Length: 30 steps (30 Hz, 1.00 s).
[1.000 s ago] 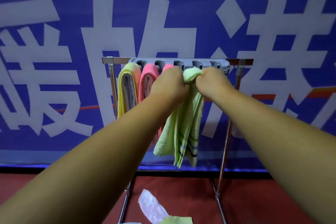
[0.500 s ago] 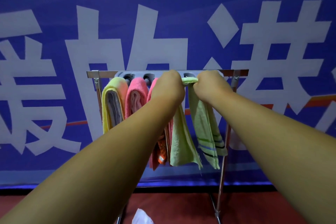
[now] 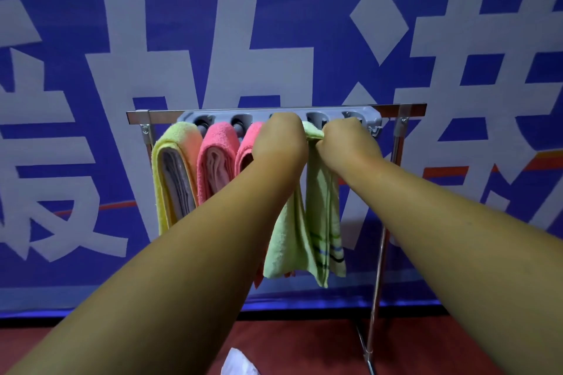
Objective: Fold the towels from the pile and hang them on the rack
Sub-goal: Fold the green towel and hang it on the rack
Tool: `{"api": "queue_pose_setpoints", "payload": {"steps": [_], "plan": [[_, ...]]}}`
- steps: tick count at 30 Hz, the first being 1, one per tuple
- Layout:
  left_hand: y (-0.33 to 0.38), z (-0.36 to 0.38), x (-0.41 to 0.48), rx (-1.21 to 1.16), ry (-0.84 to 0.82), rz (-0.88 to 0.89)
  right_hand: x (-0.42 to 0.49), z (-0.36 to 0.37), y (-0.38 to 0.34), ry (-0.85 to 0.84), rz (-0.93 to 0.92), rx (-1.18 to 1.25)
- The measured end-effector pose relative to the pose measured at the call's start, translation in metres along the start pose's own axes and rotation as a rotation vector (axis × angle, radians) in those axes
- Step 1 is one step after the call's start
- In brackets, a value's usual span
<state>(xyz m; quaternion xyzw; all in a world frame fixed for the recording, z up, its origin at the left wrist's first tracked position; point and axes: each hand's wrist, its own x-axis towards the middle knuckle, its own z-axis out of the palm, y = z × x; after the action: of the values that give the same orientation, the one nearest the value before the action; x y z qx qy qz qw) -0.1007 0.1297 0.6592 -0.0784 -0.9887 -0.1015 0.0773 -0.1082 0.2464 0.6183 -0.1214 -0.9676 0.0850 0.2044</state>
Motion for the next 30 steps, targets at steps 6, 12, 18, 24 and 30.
{"api": "queue_pose_setpoints", "payload": {"steps": [6,12,18,24,30], "plan": [[-0.006,0.024,0.005,0.021,0.104,0.034,-0.009,0.028,0.006,0.034,-0.058,0.091],[-0.022,0.078,-0.005,-0.375,0.300,0.060,-0.028,0.052,0.021,0.107,-0.068,0.367],[-0.029,0.141,-0.012,-0.572,0.186,0.000,-0.042,0.090,0.037,-0.109,0.005,0.565],[-0.040,0.204,-0.003,-0.586,0.121,-0.068,-0.050,0.128,0.053,-0.252,0.075,0.563],[-0.052,0.243,0.008,-0.410,0.121,-0.027,-0.065,0.159,0.062,-0.333,0.093,0.518]]}}
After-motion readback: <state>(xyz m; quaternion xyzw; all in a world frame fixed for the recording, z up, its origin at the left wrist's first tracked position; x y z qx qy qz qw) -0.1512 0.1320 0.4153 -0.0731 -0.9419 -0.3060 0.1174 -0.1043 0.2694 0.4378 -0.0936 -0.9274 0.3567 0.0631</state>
